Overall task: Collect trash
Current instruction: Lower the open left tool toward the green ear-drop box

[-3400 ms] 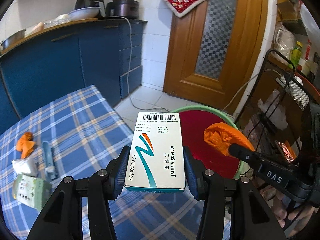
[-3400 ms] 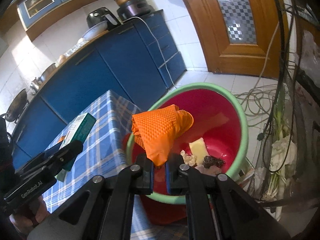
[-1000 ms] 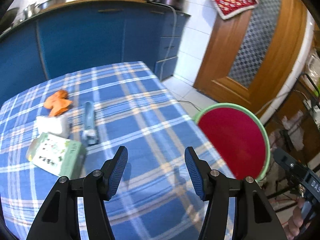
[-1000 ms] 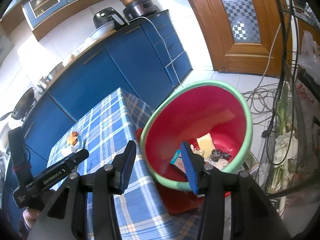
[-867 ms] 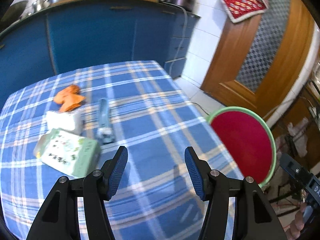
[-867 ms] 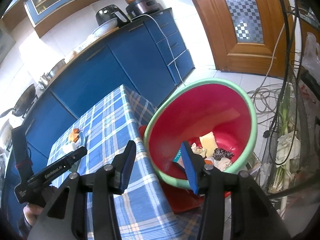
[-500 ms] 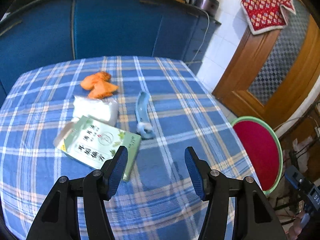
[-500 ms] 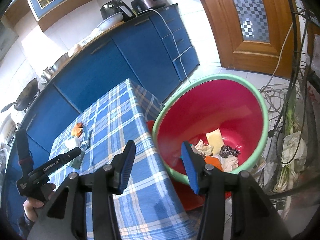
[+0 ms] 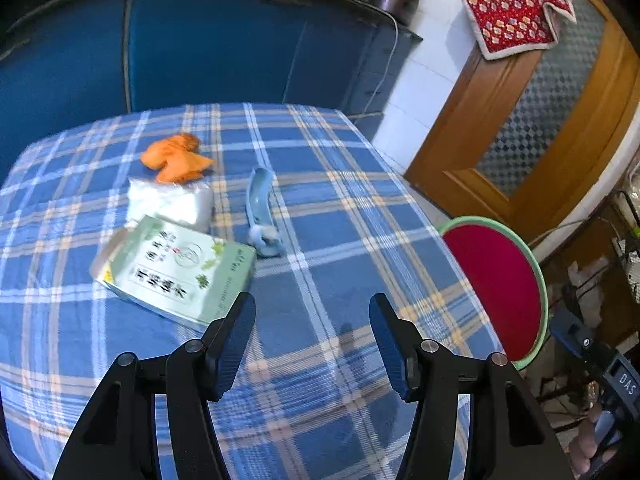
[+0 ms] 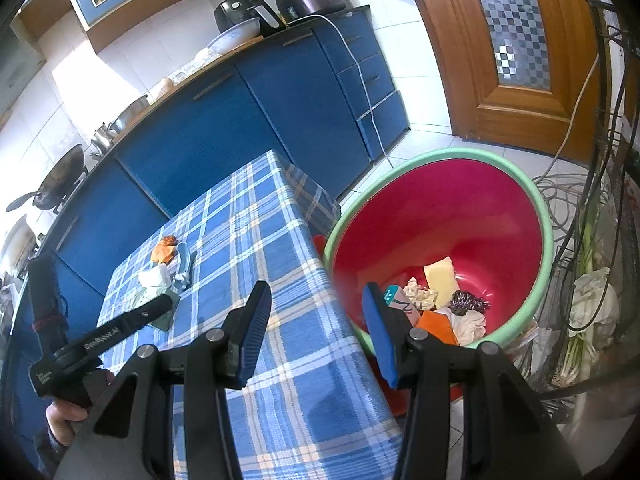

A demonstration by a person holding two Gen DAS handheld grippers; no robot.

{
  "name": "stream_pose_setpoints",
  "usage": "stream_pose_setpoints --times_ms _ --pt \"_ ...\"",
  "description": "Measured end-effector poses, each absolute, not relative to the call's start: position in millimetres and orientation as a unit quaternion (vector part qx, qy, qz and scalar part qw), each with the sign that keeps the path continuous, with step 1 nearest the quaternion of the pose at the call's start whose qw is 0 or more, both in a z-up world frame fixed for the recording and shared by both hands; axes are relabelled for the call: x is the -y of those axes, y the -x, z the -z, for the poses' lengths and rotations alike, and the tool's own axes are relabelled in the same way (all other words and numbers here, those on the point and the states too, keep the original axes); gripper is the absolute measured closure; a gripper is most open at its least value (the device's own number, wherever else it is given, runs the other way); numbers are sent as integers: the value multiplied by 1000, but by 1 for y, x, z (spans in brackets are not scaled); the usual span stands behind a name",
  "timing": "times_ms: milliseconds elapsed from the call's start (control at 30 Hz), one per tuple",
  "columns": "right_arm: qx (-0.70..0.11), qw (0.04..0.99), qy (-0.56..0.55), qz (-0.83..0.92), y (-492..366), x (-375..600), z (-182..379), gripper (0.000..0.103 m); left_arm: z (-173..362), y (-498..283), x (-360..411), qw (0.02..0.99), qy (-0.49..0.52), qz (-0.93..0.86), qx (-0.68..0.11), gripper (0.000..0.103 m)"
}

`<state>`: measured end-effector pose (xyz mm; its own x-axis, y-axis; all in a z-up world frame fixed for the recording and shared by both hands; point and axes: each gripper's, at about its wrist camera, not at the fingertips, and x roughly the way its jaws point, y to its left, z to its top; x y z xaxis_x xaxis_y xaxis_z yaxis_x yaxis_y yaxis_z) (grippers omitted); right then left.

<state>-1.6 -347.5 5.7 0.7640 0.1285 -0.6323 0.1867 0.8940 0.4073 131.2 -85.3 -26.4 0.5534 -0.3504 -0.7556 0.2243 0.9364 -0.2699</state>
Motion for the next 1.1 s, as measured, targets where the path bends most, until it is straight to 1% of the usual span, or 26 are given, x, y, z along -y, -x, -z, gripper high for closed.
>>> stream_pose_setpoints --times_ms 133,300,900,967,1033,1100 --pt "-342 911 -230 16 2 347 -6 53 34 -133 81 875 73 152 -454 42" --pt "-342 911 -230 14 2 346 -8 53 33 -129 67 881 68 133 -448 42" --pt "-348 911 -220 0 -2 329 -8 53 33 -113 -14 899 70 27 -432 42" --pt "-350 911 -218 -2 -3 326 -7 53 32 -115 -17 900 71 21 -430 41" --pt "-352 911 -216 -4 -4 323 -7 53 32 -118 -21 901 77 12 -427 35" --pt "-354 910 -213 -7 -5 319 -6 53 32 -124 -21 903 77 3 -422 34"
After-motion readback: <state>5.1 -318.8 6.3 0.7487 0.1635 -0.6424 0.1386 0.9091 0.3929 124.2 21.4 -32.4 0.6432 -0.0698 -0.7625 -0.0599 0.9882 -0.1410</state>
